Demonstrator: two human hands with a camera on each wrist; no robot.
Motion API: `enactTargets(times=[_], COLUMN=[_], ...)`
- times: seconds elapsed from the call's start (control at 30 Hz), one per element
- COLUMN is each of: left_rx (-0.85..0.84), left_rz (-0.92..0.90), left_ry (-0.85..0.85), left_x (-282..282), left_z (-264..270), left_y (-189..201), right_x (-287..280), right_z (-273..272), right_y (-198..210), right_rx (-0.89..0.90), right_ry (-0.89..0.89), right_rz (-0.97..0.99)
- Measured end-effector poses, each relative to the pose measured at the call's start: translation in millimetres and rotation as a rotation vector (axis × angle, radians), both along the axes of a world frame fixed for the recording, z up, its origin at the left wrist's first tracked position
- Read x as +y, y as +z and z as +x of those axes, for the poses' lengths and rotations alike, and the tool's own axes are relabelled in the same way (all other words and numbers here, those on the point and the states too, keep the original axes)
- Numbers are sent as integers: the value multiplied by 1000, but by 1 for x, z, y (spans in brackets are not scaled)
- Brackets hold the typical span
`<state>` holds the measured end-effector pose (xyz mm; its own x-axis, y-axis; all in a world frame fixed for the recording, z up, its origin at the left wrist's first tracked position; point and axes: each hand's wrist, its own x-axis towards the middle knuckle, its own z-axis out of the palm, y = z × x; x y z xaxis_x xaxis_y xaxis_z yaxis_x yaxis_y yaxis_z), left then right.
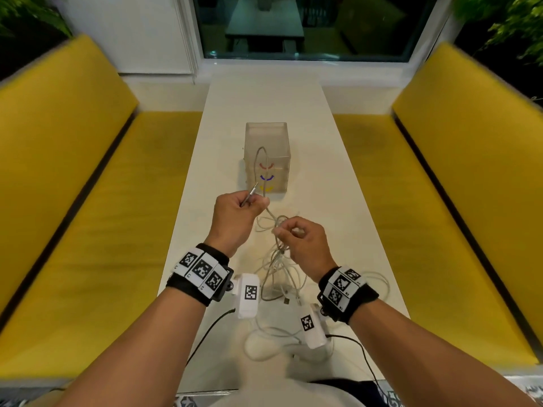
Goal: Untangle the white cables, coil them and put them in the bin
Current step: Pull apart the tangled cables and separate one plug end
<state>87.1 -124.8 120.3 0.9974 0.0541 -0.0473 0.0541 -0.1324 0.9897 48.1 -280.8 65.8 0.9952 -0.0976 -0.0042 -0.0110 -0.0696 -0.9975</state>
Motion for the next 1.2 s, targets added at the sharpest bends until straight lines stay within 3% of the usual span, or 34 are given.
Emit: enactTargets(times=[0.17,0.5,0.67,0.8,0.93,1.07,1.2], left_rx=[-26,-94,-62,-39,-28,-87,-142], left_rz=[-19,-76,-28,-20,-21,-41,-50], left_ry=[51,112,-26,-53,-110,-98,-81], left_x=[4,9,4,-3,-12,-14,-3], left_z=[3,6,5,2,-2,-3,1], left_y=[8,31,40,31,30,42,54], right_x=[-12,-27,-20,-12,-6,-11,-26], right_z=[12,11,13,17,23,27,17], right_y=[2,-23,-4,25,43,22,-13], right_rx=[14,138,96,-68,-55,39,79], right_ry=[234,387,322,176,340,423,417], right_rz=[-279,-584,-573,-324,-337,-378,-549])
